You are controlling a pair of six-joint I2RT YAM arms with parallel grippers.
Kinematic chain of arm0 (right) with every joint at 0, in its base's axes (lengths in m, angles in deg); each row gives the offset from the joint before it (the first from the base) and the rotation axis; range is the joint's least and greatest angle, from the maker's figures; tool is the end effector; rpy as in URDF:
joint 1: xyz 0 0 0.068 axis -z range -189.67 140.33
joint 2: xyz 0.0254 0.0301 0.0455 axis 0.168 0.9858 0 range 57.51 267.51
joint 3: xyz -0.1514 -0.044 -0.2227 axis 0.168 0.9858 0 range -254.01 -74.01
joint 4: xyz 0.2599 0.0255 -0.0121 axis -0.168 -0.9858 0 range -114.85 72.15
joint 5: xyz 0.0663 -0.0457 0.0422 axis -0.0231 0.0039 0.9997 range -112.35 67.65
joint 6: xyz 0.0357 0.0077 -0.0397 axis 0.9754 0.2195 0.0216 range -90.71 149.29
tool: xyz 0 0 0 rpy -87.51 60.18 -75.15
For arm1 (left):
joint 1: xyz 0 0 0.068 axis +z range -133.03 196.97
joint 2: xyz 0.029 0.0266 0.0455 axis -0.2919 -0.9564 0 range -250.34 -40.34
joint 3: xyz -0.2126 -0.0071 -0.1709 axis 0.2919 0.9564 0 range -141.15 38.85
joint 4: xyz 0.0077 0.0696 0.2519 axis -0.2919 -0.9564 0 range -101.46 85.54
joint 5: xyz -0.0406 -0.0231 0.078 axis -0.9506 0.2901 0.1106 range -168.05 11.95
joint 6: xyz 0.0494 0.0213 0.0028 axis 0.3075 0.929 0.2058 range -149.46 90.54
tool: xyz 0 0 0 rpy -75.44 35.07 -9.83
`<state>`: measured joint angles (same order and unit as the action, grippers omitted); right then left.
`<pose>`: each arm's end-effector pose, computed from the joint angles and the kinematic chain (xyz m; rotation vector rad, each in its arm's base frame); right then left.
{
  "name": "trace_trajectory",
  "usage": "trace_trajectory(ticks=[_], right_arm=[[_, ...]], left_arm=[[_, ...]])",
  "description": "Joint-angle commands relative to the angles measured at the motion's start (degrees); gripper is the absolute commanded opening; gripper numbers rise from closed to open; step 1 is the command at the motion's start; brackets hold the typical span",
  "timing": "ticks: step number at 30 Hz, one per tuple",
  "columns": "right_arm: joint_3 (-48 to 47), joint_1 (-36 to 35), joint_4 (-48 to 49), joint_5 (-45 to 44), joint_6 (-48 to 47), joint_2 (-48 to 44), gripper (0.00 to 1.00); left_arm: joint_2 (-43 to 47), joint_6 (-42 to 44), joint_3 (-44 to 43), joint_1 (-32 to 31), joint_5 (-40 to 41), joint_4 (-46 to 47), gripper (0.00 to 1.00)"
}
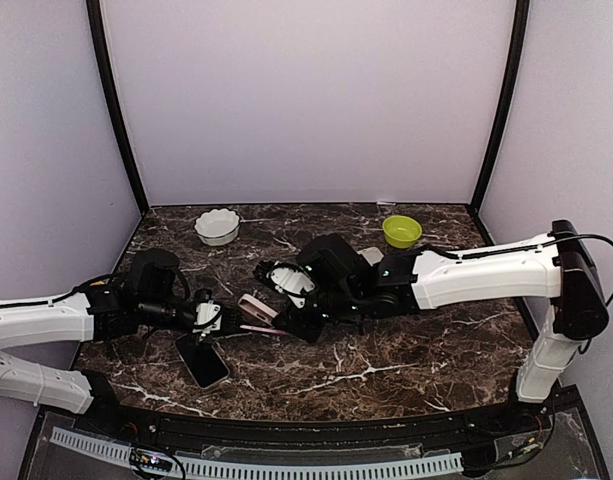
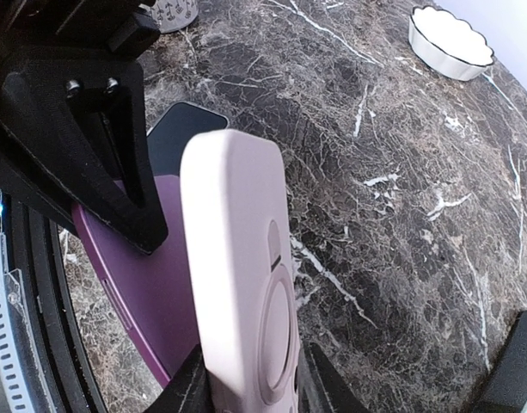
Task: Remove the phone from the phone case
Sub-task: Remove the phone case from the phone.
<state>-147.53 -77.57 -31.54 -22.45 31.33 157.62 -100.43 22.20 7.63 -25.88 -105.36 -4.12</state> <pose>0.1490 0.3668 0.2465 -1.2800 1.9782 0.6240 0.1536 -0.1648 0.2262 1.6738 1.1513 -0.3951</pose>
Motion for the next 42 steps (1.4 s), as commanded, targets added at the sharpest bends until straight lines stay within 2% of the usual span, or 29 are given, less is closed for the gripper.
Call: trace_trajectory(ticks=[1,4,7,13,31,36,42], right_arm=[[1.82,-1.71,-4.07,0.81,1.74,-1.56,0.32],[1.82,-1.71,-4.22,0.76,2.29,-1.76,0.28],[2.1,-1.71,-3.98,0.37,2.9,-1.86,0.18],[1.53,-1.72,-3.99,-1.12,3.31,-2.1,0.17],[4.48,-1.21,-6.47,-4.39,6.46,-4.6,0.13],[7.3,3.32,-8.02,-4.59,8.21,-7.54,0.06],[8.42,11.22,-8.49,1.78,7.87,-7.93,0.01]], left_arm=[[3.15,-1.17,-1.1,0.88,2.49,8.71,0.0],[3.95,-1.2,-1.0,0.88,3.27,8.76,0.0],[4.41,-1.29,-0.5,0.86,3.51,9.52,0.0],[5.06,-0.86,0.21,0.84,3.56,10.34,0.0],[7.59,0.32,1.02,1.37,10.79,11.16,0.0],[8.72,0.1,1.89,1.53,11.94,11.82,0.0],[11.35,-2.6,5.25,1.63,9.78,15.29,0.0]])
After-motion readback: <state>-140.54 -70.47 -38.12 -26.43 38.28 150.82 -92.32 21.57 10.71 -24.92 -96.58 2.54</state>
